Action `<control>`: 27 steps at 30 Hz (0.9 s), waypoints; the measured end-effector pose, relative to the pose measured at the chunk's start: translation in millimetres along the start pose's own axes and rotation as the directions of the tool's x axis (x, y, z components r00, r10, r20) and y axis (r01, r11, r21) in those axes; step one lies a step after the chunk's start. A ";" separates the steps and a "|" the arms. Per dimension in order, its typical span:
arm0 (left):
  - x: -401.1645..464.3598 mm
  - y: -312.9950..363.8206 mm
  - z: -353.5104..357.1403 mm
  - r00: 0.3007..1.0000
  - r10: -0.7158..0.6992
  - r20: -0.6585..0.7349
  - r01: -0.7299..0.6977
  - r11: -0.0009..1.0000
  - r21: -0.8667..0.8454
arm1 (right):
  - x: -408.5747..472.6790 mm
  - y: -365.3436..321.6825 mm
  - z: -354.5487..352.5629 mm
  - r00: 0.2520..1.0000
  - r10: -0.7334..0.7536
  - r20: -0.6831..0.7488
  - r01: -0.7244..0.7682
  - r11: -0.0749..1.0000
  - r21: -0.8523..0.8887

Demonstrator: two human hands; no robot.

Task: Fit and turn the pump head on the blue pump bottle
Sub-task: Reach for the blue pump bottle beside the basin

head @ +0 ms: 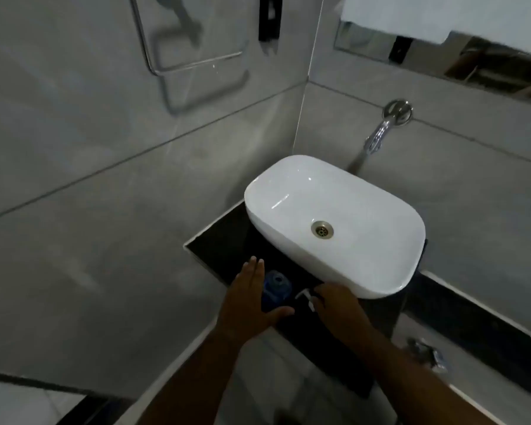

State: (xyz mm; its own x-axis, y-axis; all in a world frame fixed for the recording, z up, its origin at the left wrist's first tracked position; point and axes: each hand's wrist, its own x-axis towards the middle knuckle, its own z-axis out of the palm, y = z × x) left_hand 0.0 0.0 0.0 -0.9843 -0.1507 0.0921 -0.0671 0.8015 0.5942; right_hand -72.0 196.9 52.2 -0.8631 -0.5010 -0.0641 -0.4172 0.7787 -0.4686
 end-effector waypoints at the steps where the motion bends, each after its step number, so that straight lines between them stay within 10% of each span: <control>1: 2.0 0.8 3.9 1.000 0.007 0.001 -0.007 1.000 -0.029 | 1.1 5.9 5.3 0.996 0.069 0.056 -0.068 0.997 -0.025; 7: 13.8 -1.2 17.5 0.999 -0.027 -0.026 0.027 1.000 0.003 | 16.2 18.1 24.8 0.957 0.149 0.248 -0.073 0.954 -0.292; 21: 21.4 -11.2 33.7 0.995 -0.088 -0.056 0.083 0.993 -0.088 | 32.7 29.5 32.1 0.953 0.223 0.205 -0.204 0.973 -0.108; 27: 19.3 -14.2 38.1 0.993 -0.098 -0.065 0.089 0.988 -0.127 | 16.5 1.7 -0.4 0.983 0.127 -0.132 -0.116 0.989 0.092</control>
State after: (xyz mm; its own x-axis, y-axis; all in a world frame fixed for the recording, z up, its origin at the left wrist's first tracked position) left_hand -24.3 7.8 -37.1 -0.9604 -0.2654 0.0851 -0.1332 0.7052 0.6964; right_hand -87.0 190.1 50.7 -0.9391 -0.3435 -0.0061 -0.2866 0.7933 -0.5372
